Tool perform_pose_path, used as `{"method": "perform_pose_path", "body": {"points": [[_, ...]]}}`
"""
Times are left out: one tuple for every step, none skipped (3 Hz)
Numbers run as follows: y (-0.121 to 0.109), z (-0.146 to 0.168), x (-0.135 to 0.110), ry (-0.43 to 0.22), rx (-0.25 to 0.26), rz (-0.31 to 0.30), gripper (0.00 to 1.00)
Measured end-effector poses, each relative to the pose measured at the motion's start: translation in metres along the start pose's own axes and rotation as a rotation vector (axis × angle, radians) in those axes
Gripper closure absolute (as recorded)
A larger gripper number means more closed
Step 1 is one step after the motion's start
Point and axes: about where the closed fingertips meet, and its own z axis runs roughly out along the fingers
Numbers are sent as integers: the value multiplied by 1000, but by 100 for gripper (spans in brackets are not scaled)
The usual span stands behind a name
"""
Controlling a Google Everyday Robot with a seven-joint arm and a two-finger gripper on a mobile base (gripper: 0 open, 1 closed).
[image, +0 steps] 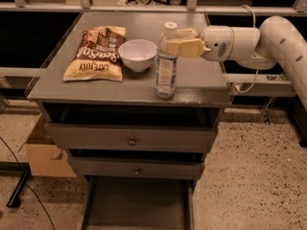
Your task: Pick blue plastic bottle from bottom drawer and place on counter
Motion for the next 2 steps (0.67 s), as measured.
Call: {"method": "perform_pose_path", "body": {"points": [[0, 0, 0, 0, 0, 0, 11], [0, 0, 0, 0, 0, 0, 0]]}}
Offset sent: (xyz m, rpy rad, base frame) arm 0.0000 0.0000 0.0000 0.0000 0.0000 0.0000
